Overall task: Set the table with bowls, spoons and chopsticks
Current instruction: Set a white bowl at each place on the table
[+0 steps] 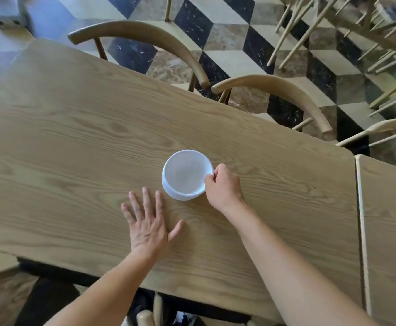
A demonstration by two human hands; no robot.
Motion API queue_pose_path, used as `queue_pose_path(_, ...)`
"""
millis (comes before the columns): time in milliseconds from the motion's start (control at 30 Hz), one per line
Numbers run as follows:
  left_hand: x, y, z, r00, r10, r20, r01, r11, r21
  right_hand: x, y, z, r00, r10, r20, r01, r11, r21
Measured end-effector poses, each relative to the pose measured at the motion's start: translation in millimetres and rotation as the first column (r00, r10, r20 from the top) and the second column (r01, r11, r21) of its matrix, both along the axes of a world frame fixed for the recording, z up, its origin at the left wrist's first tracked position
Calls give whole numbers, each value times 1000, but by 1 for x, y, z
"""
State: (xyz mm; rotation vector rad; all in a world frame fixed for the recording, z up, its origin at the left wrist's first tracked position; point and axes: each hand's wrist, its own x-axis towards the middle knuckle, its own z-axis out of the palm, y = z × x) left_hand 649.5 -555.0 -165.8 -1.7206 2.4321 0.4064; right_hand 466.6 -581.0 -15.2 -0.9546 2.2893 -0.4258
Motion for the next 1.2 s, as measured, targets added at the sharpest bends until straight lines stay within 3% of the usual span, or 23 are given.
queue_pose_path(133, -1, 2, -1, 999, 35, 24, -34, 999, -36, -4, -3, 2, 998, 56, 15, -55, 997, -55)
queue_pose_path(300, 2, 5, -1, 998, 64, -6, -64, 998, -24, -6, 18, 16, 987, -34, 159, 65, 978, -199)
queue_pose_path(433, 4, 4, 1, 996, 81, -38, -83, 996, -42, -25, 63, 23, 971, -96, 219, 147, 963, -227)
queue_pose_path(900, 3, 9, 4, 993, 108, -54, -111, 991, -72, -49, 223, -12, 858, -428, 285, 408, 904, 129)
queue_pose_path(1200, 4, 10, 6, 992, 104, -69, -109, 992, -69, -42, 260, -28, 820, -511, 260, 468, 858, 212)
